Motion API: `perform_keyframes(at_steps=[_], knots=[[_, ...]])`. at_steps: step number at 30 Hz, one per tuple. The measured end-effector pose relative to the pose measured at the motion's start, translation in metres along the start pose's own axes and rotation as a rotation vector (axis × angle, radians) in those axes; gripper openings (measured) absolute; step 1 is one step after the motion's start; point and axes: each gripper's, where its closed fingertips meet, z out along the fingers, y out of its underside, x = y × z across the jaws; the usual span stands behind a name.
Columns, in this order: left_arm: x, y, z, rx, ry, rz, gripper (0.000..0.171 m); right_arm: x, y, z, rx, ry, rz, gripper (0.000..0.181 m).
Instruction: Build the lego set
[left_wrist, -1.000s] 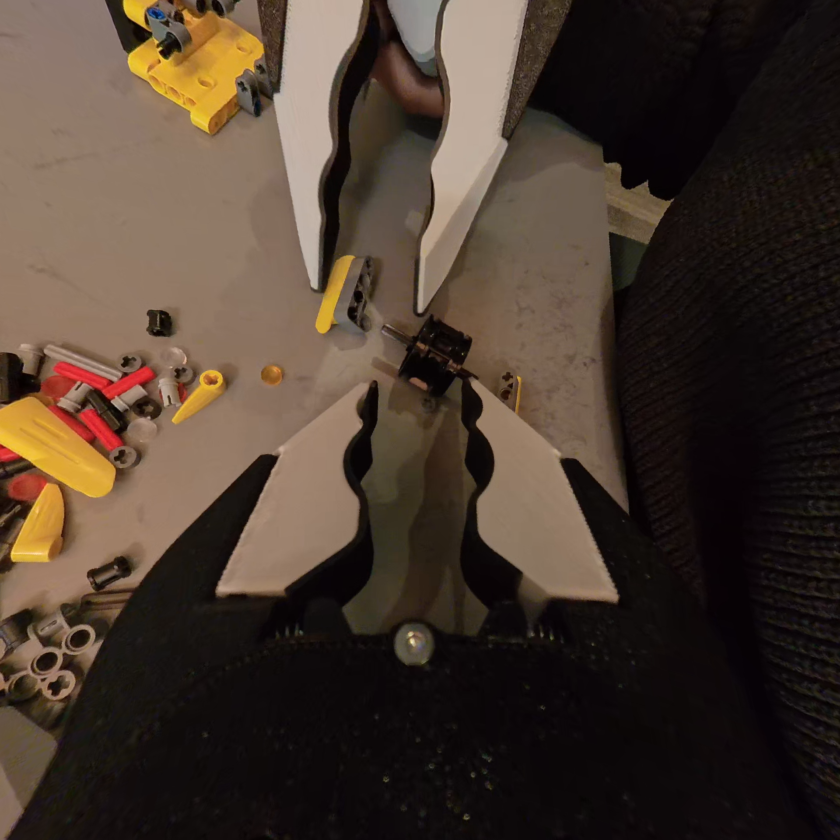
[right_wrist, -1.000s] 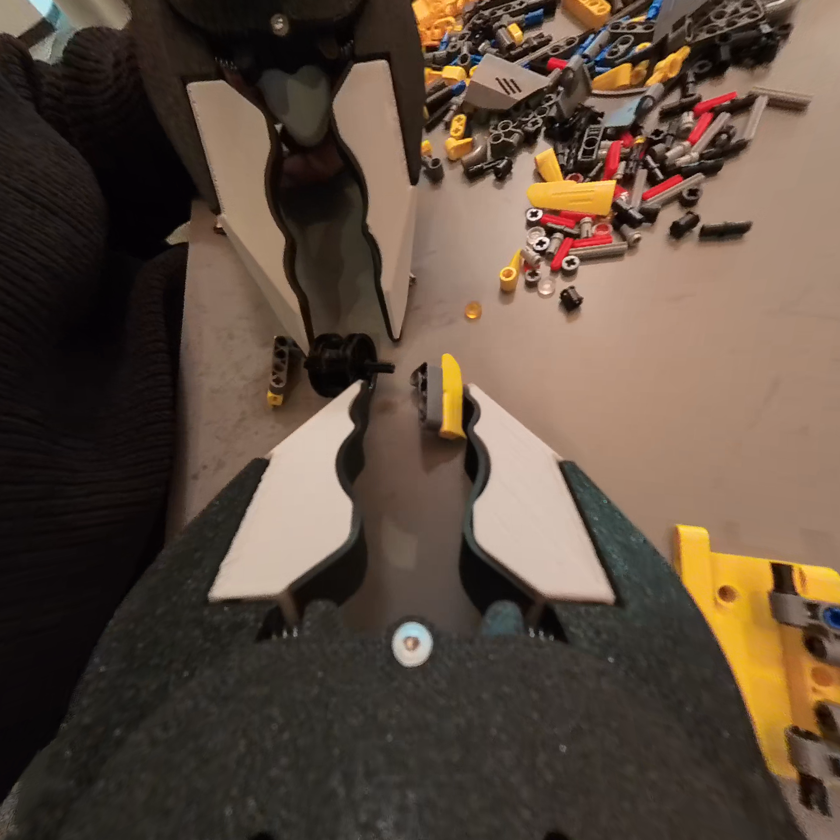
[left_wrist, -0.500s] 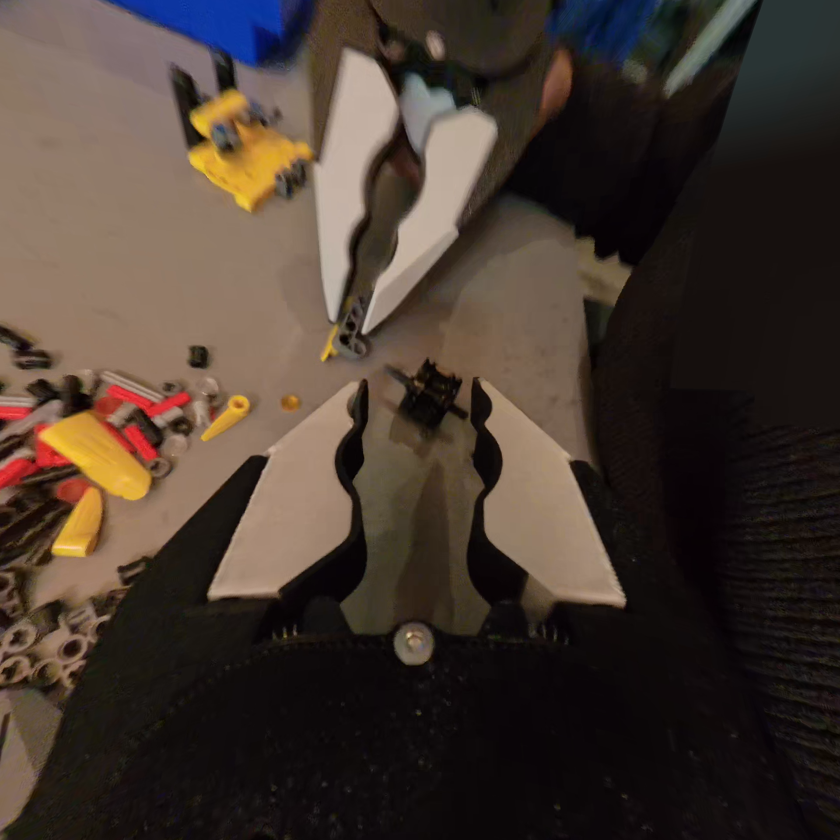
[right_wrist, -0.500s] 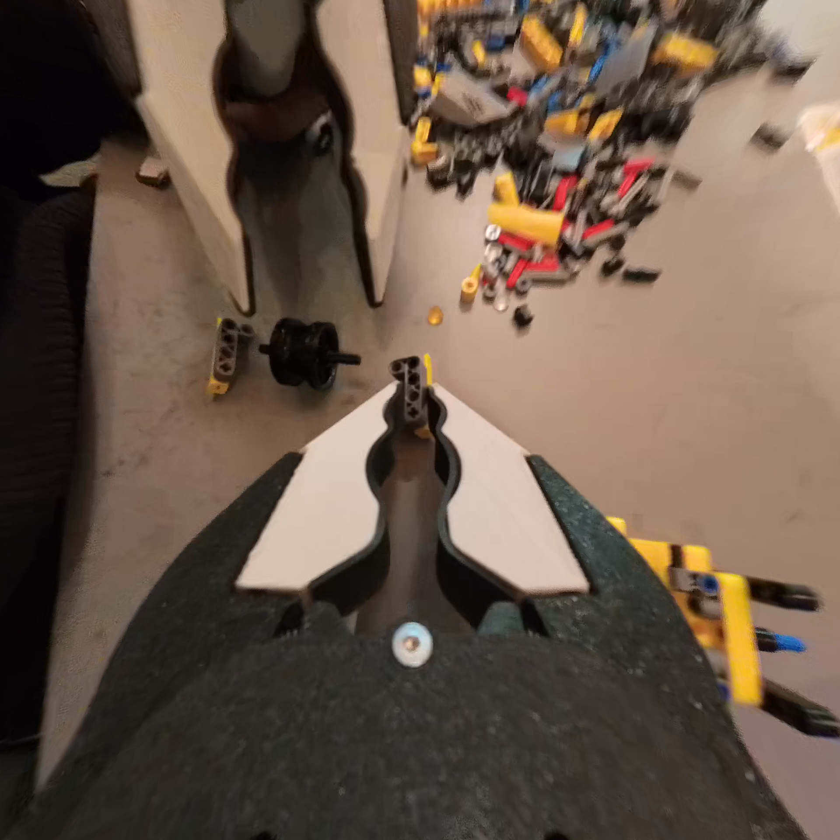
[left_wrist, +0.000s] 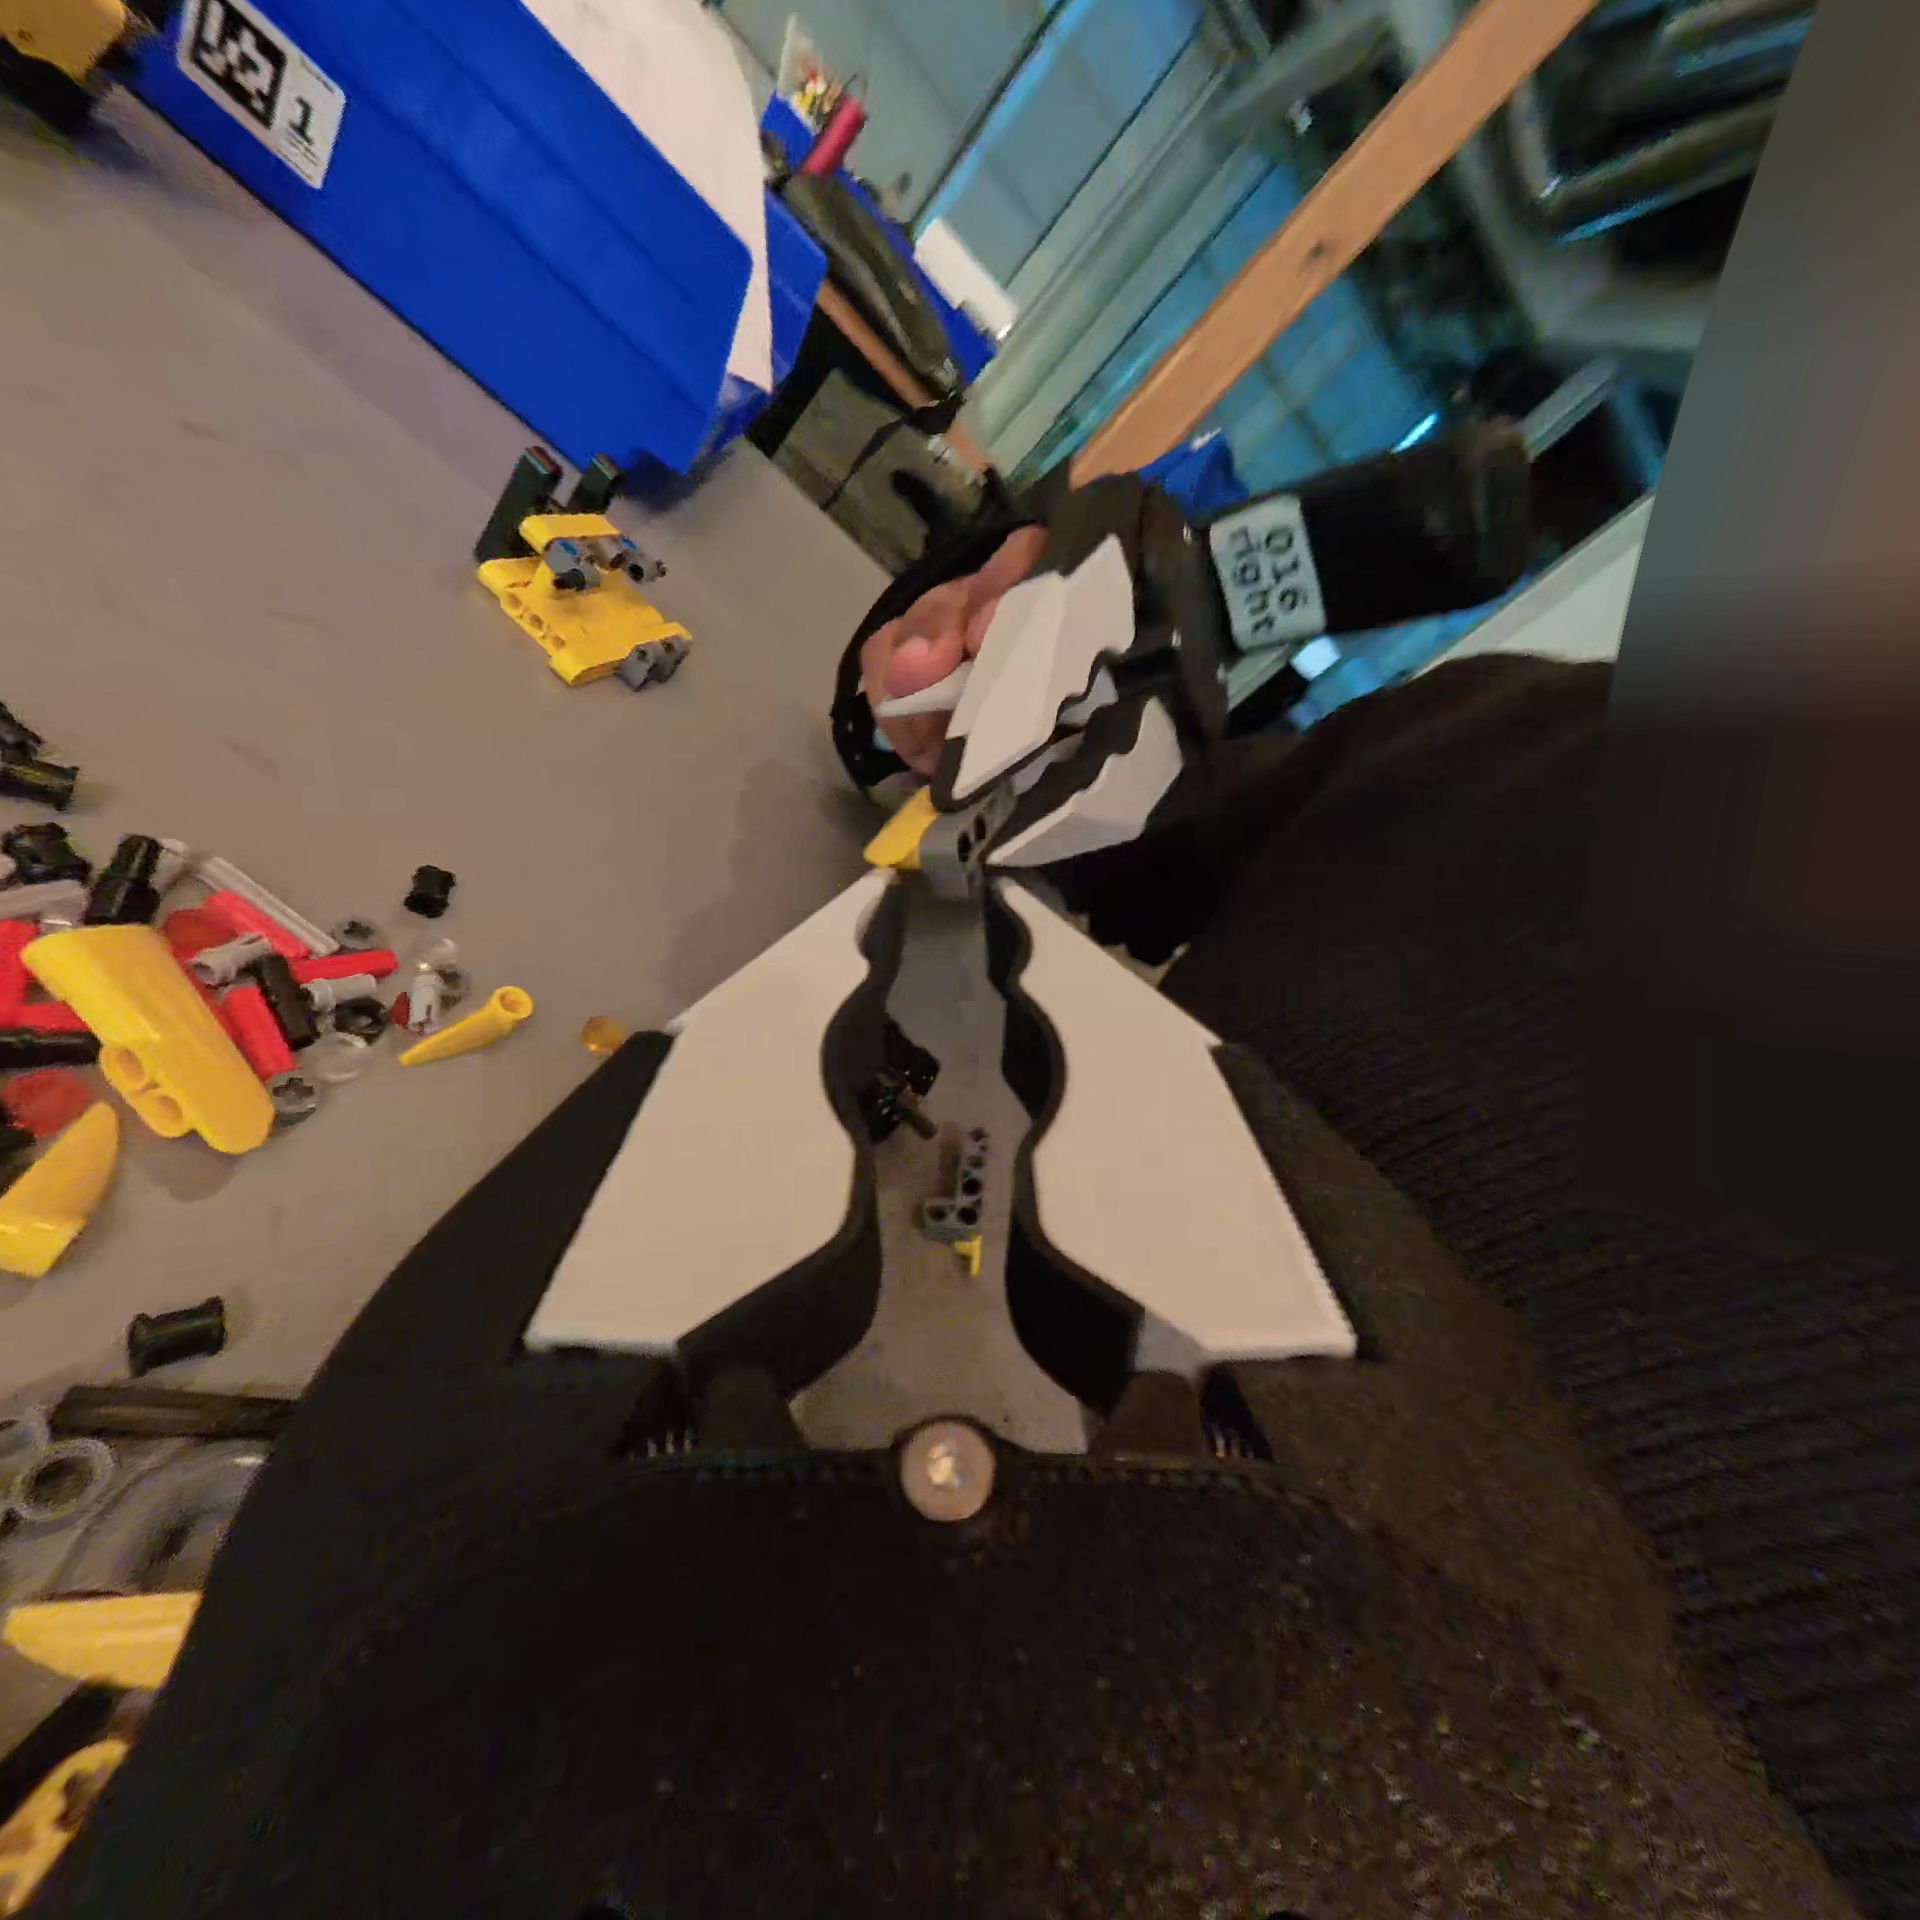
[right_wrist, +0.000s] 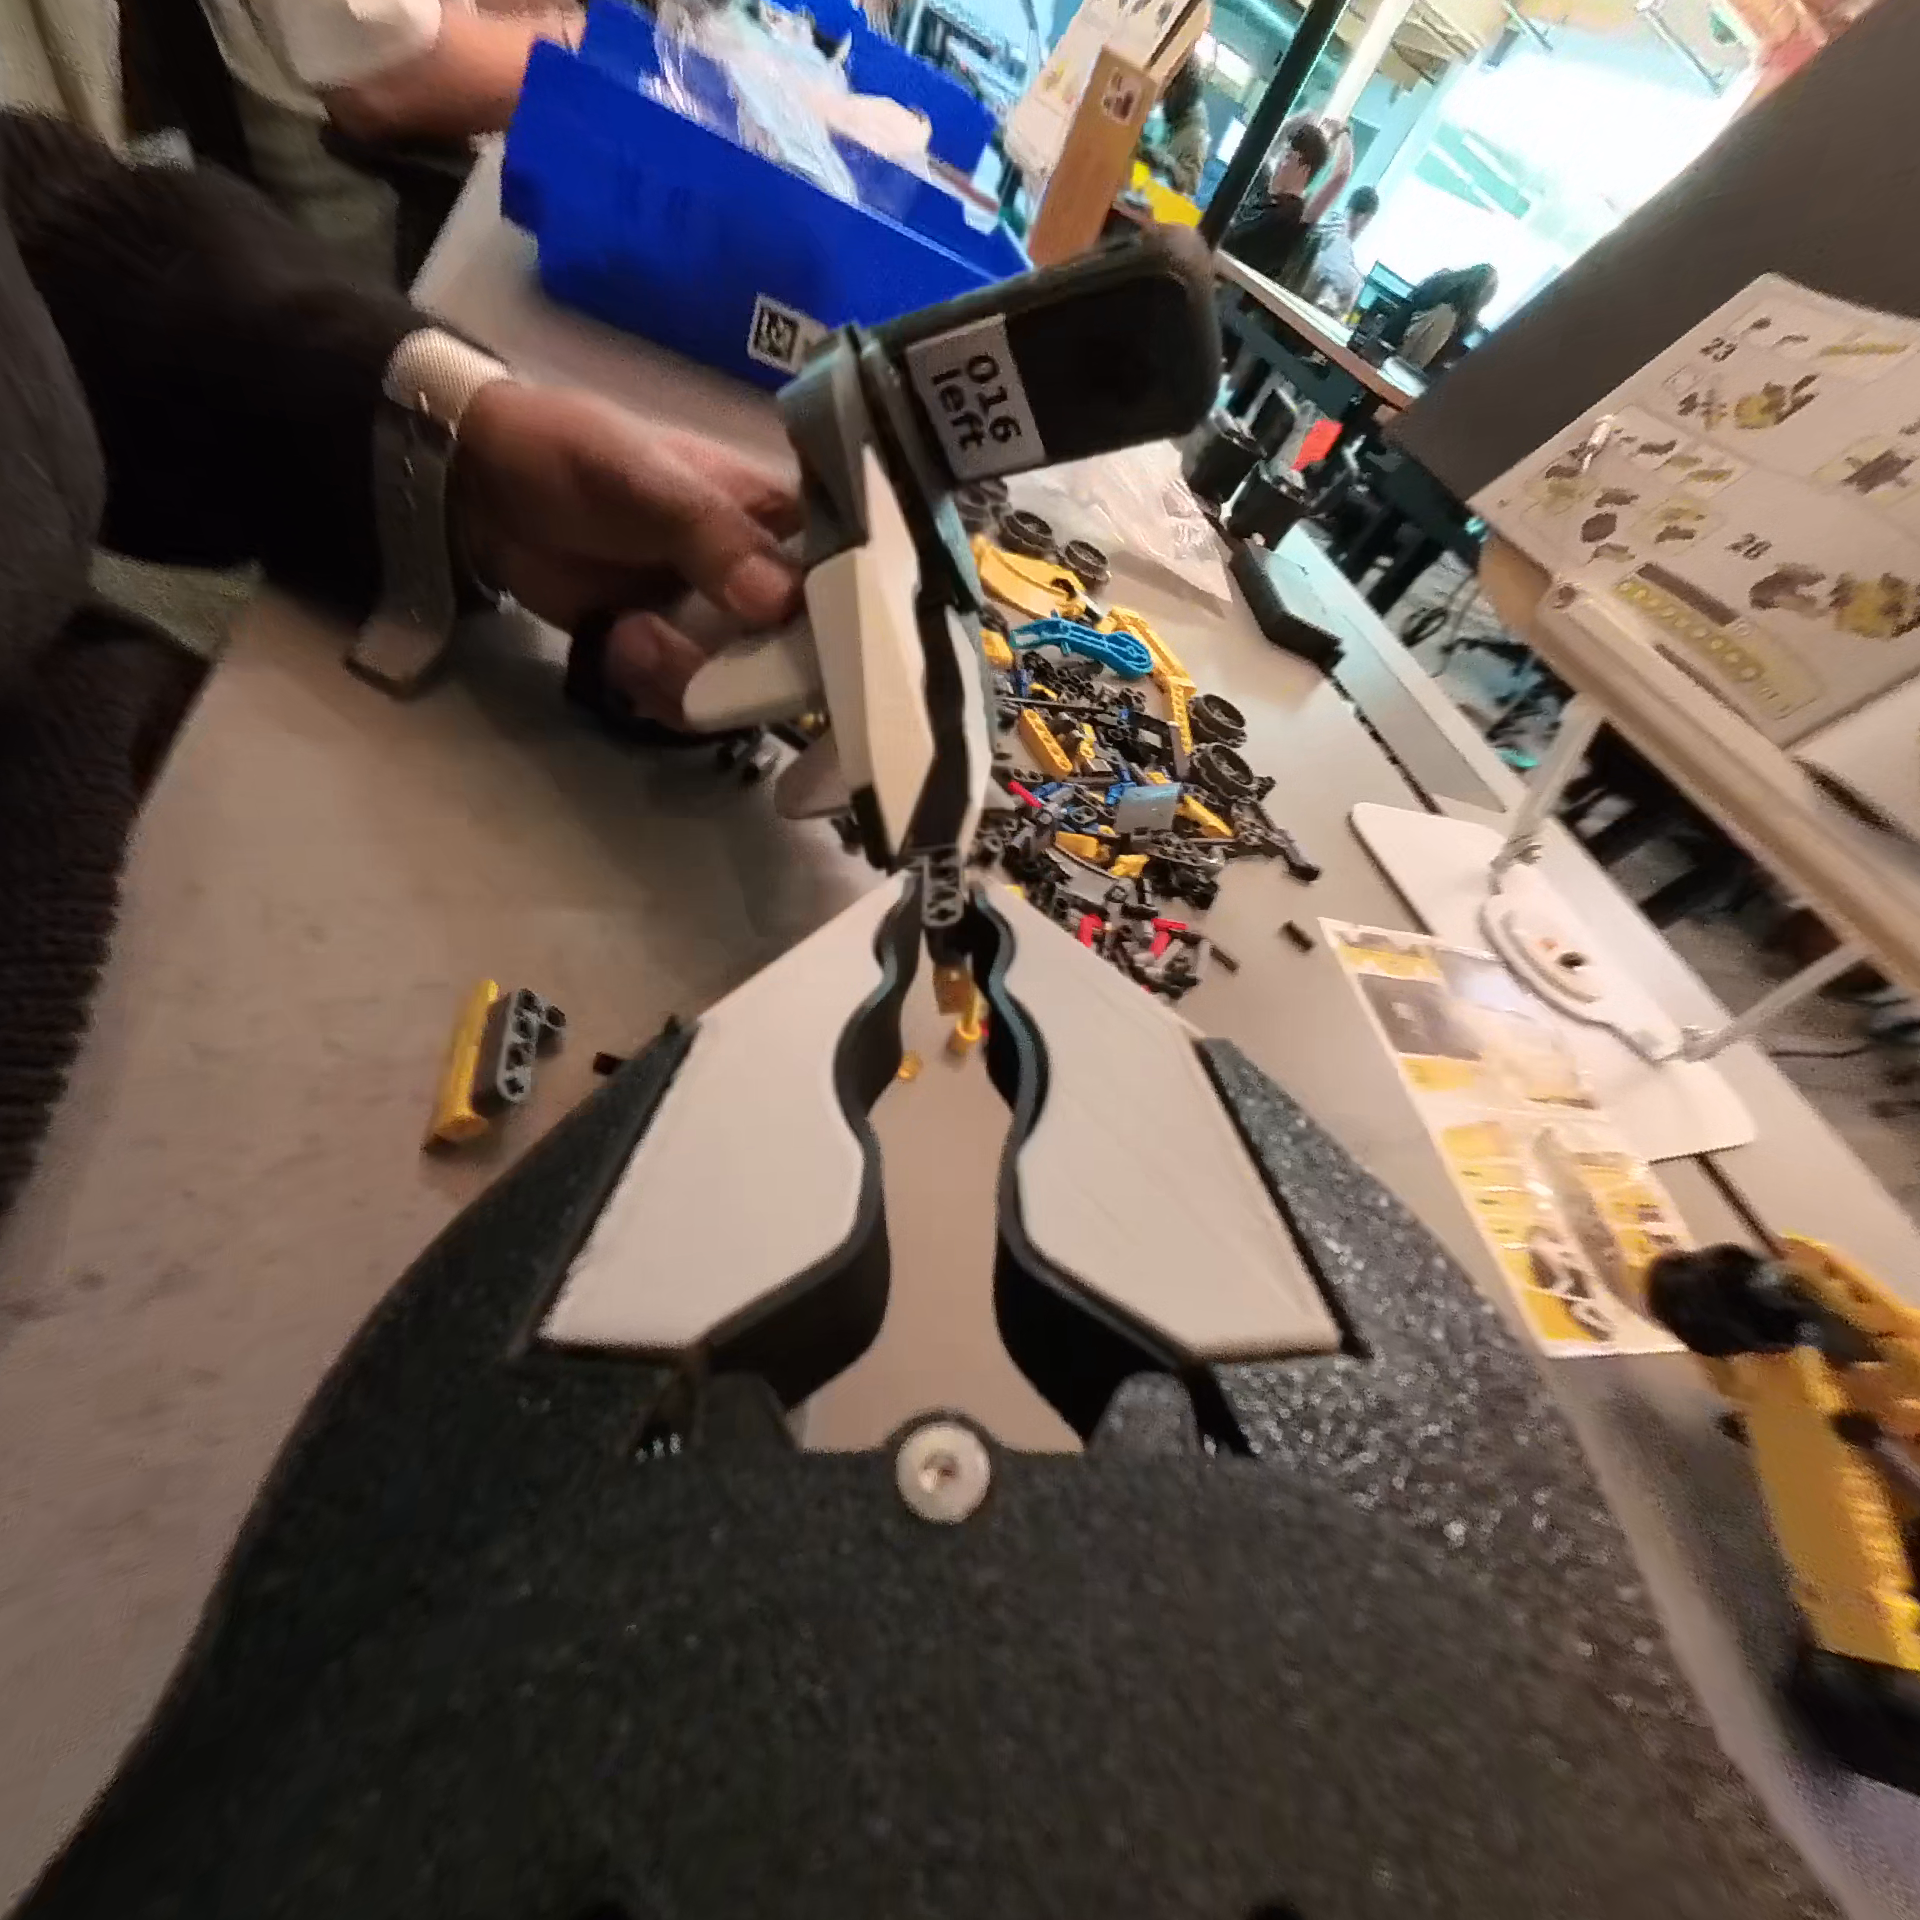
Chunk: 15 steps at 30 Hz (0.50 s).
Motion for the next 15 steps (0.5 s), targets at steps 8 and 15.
perform_keyframes(at_steps=[8, 15], knots=[[-0.001, 0.003, 0.002, -0.019, -0.026, 0.046, 0.004, -0.005, 0.002, 0.001, 0.024, -0.147, 0.259, 0.034], [-0.010, 0.006, 0.001, -0.060, -0.169, 0.205, 0.004, 0.003, 0.020, 0.001, -0.006, -0.329, 0.823, 0.047]])
